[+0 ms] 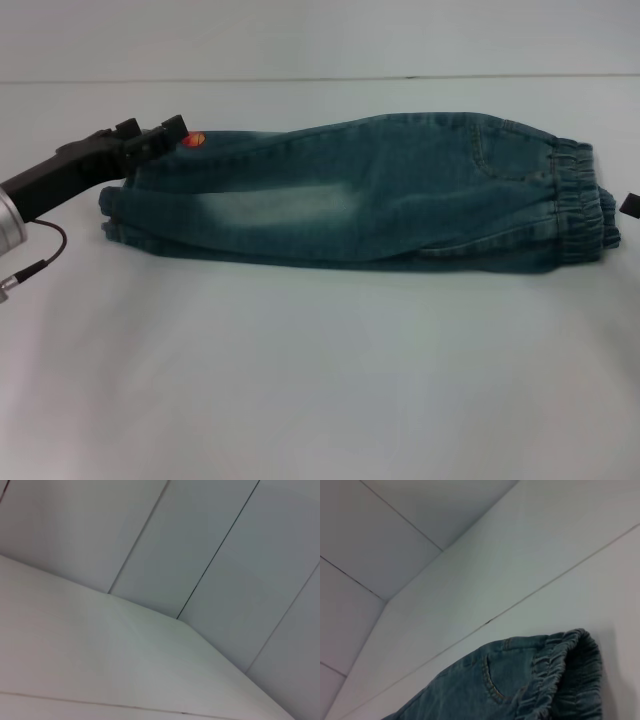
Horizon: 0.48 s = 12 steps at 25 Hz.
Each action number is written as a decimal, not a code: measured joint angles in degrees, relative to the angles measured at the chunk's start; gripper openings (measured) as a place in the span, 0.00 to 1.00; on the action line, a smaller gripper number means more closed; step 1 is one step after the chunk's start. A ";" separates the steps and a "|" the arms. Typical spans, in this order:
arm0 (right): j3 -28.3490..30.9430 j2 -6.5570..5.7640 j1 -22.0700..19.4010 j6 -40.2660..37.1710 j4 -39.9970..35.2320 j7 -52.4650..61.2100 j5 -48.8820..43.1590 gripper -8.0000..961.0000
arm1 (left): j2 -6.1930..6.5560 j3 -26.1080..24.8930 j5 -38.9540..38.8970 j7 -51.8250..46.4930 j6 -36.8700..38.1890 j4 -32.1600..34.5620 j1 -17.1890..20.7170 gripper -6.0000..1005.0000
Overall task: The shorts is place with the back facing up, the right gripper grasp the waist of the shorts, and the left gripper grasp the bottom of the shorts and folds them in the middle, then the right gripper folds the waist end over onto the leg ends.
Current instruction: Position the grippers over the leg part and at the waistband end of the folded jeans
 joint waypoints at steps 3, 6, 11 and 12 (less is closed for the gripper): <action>0.03 0.32 0.77 1.37 0.19 0.21 -0.06 0.81 | 0.01 0.12 -0.02 0.50 0.04 -0.68 -0.24 0.90; -0.05 0.61 1.48 3.09 0.38 1.21 -0.79 0.81 | 0.01 0.16 -0.04 0.79 0.13 -0.92 -0.34 0.89; -0.89 0.82 2.75 5.14 0.50 1.69 -1.38 0.81 | 0.01 0.18 -0.08 0.88 0.16 -1.01 -0.37 0.89; -1.19 0.82 3.01 5.40 0.61 1.80 -1.39 0.81 | 0.01 0.20 -0.09 0.88 0.16 -1.03 -0.37 0.89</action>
